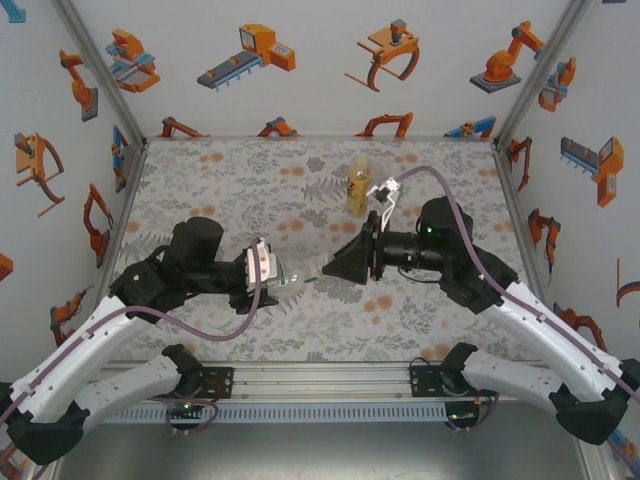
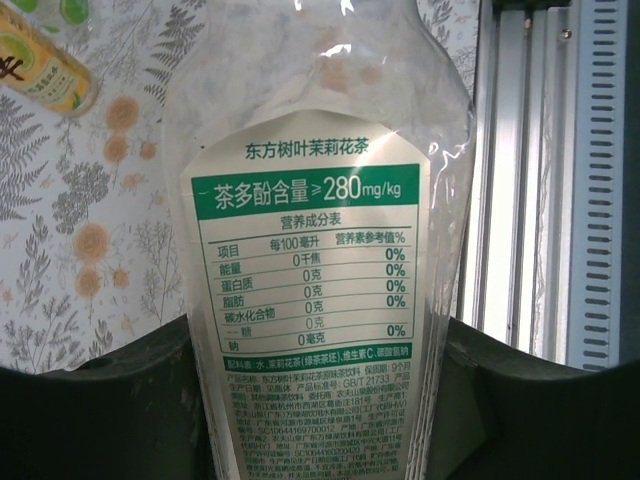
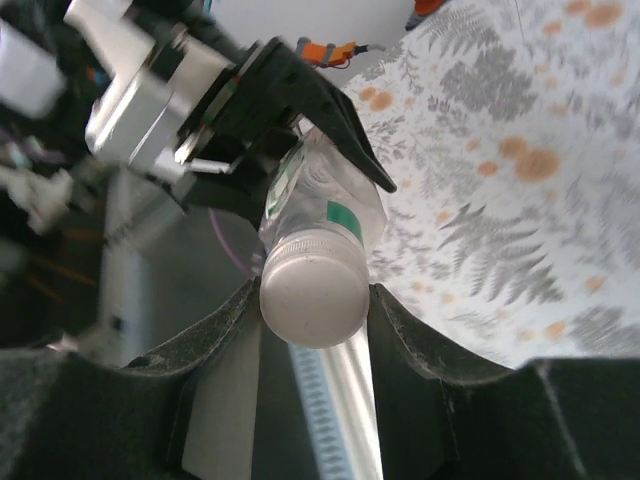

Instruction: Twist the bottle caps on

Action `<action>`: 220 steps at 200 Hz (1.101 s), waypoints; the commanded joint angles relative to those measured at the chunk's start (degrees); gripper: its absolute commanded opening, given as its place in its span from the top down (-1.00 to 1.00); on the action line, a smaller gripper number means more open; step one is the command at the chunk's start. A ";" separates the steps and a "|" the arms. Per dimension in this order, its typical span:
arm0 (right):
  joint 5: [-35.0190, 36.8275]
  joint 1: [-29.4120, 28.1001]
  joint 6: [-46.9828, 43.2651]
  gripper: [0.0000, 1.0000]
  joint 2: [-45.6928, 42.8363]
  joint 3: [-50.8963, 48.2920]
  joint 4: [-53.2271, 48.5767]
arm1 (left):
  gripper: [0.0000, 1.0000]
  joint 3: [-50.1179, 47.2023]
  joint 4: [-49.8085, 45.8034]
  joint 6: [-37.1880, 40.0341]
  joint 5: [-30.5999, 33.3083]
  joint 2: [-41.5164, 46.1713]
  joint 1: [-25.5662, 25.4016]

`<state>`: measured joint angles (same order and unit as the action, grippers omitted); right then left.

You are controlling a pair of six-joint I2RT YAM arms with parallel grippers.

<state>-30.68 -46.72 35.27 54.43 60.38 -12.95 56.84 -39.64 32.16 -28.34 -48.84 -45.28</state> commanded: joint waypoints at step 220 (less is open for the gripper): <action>5.84 -1.45 -19.35 -0.99 5.63 17.98 -15.18 | 0.66 0.18 4.96 0.64 -6.14 -0.44 -0.63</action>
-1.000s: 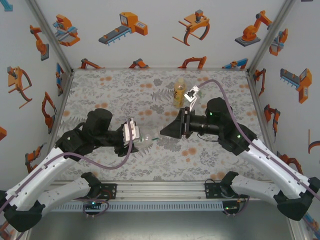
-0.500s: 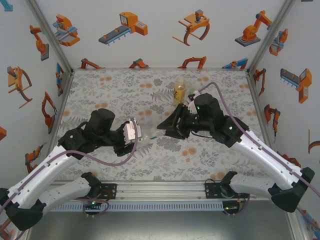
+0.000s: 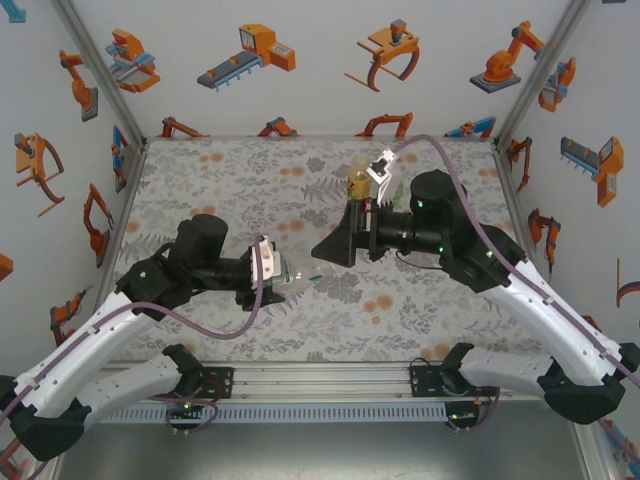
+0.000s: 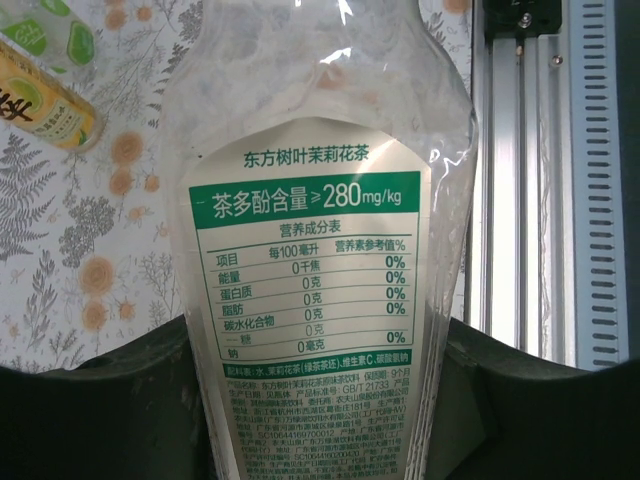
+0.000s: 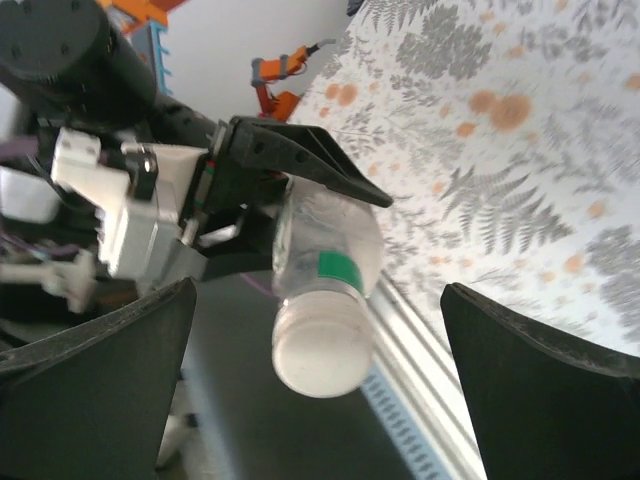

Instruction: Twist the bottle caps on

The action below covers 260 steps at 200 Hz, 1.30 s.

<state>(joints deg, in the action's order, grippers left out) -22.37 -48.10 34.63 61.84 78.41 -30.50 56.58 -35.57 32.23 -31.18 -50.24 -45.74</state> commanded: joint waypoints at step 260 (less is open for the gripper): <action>-16.78 0.46 -32.16 1.00 -1.84 -6.68 9.36 | 0.63 1.05 0.29 -0.65 -2.84 1.88 -0.14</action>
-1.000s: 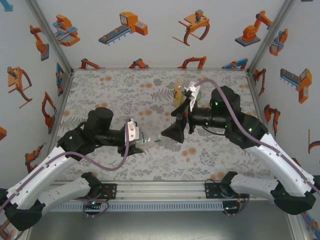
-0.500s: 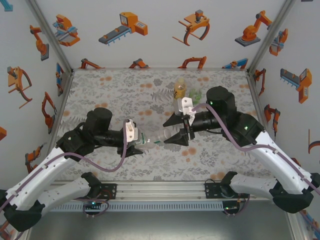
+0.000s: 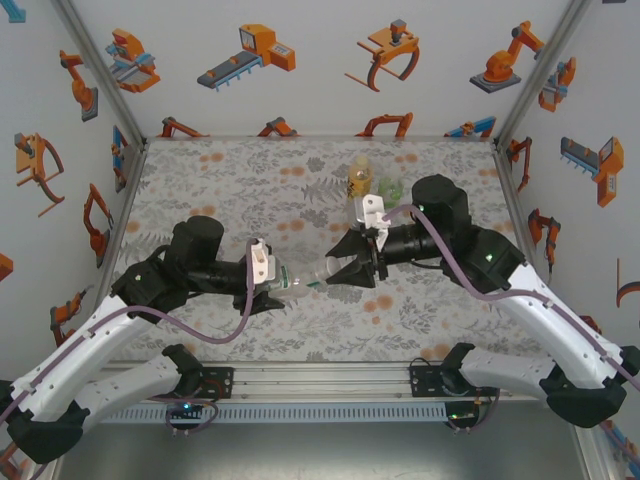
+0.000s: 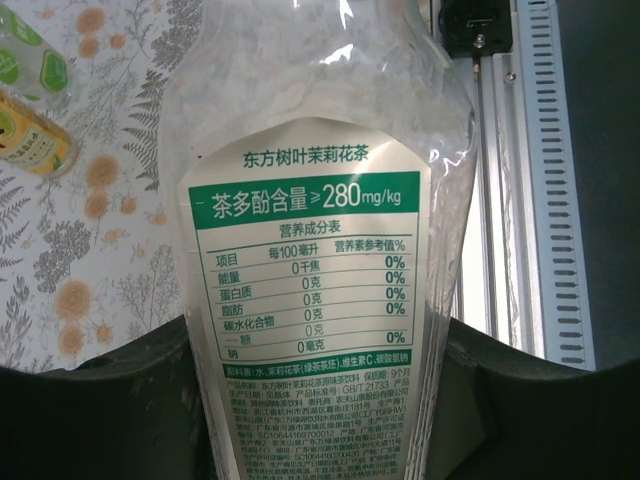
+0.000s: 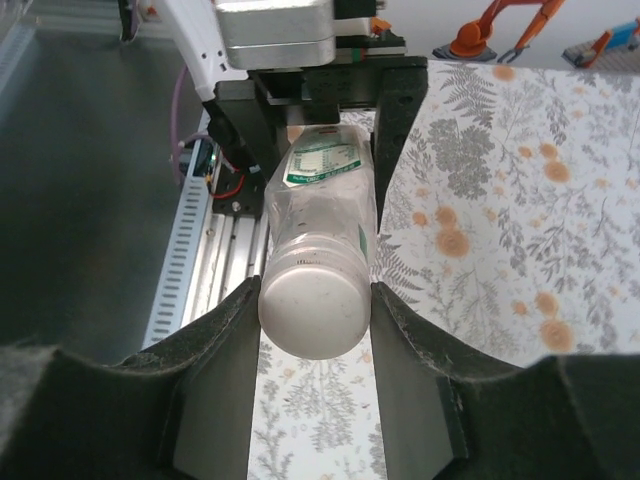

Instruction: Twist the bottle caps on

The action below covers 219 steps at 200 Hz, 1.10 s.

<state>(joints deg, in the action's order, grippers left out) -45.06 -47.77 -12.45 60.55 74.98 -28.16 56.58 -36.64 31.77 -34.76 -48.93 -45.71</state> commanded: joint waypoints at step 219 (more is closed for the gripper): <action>42.85 -1.36 47.53 1.00 7.11 4.64 -20.65 | -0.73 -2.00 5.72 -1.04 6.28 2.51 -0.17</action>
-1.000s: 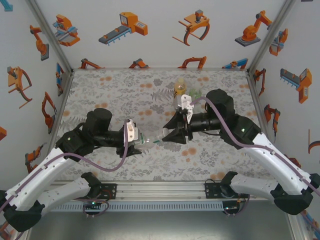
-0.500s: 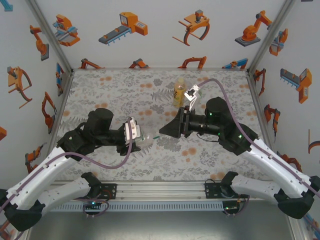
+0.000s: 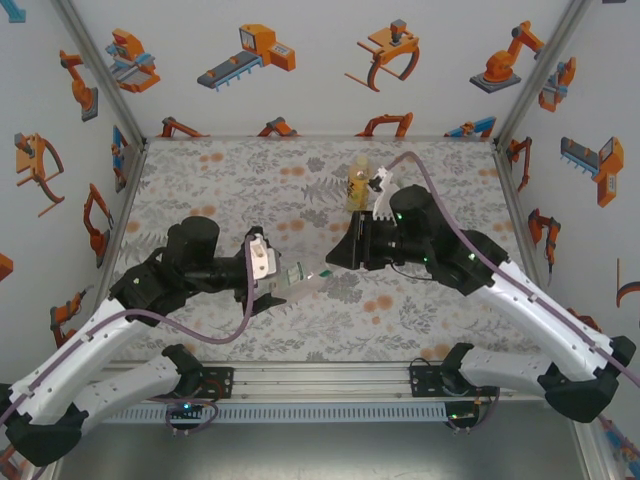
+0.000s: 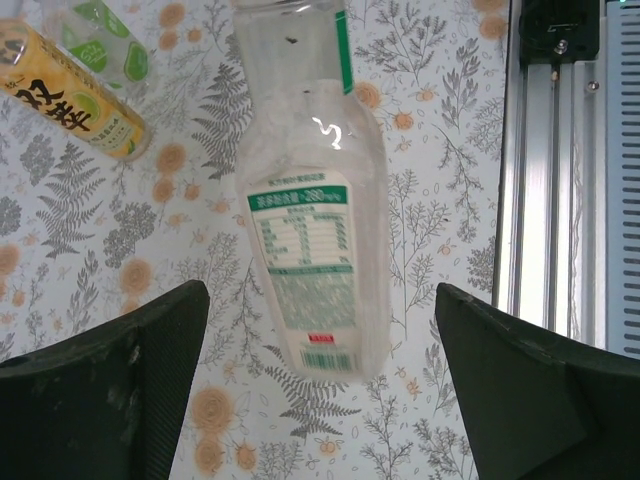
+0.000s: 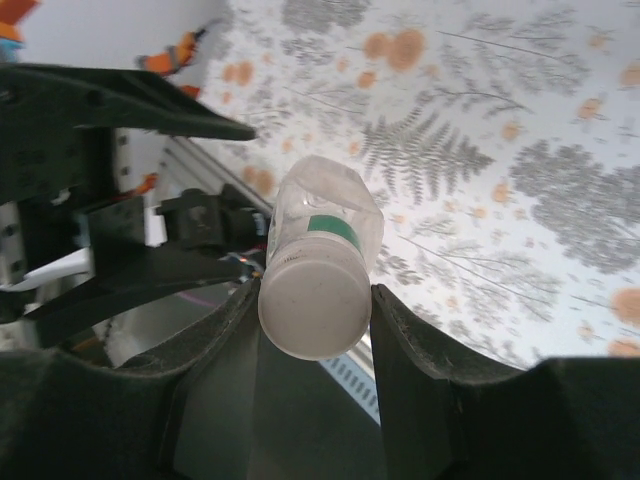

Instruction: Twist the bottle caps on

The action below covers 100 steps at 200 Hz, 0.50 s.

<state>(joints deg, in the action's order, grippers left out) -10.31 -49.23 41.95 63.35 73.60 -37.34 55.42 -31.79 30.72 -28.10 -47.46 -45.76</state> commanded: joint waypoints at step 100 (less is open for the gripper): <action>18.13 10.55 -24.69 1.00 26.84 21.30 -19.70 | -0.73 -1.27 0.09 -4.54 3.42 2.44 -0.12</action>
<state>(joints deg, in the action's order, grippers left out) 5.08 -41.12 23.29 87.79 91.33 -54.61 54.92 -31.75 28.38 -24.82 -46.33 -45.76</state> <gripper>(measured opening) 0.424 0.864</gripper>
